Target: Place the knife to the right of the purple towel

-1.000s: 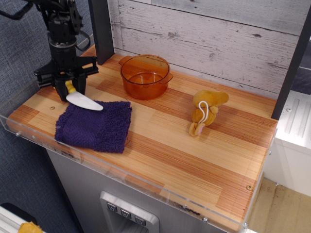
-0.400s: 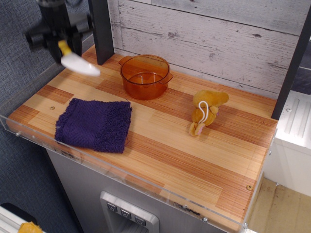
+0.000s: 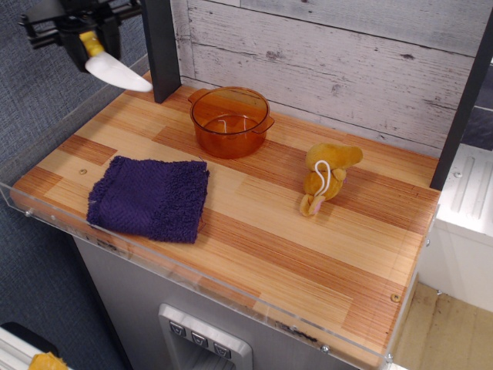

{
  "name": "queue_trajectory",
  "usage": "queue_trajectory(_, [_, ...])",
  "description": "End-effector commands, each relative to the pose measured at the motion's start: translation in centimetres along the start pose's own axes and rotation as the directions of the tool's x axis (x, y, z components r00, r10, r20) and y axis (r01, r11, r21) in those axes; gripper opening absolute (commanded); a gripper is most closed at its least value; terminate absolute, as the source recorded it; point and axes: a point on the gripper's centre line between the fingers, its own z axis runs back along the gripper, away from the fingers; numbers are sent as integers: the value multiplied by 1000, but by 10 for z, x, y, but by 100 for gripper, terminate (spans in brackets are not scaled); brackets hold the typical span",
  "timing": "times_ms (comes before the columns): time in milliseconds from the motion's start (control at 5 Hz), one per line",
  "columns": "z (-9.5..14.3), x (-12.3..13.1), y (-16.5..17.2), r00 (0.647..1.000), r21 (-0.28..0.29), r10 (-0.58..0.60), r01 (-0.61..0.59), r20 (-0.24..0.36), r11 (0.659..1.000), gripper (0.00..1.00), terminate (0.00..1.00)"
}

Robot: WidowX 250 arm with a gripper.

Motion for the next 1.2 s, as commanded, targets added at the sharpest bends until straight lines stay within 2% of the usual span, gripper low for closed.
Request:
queue_trajectory(0, [11, -60, -32, 988, -31, -154, 154, -14, 988, 0, 0])
queue_trajectory(400, [18, -115, -54, 957, -67, -290, 288, -26, 955, 0, 0])
queue_trajectory(800, [10, -159, -62, 918, -55, -394, 391, -52, 919, 0, 0])
queue_trajectory(1000, [9, -171, -67, 894, -50, -447, 445, -32, 894, 0, 0])
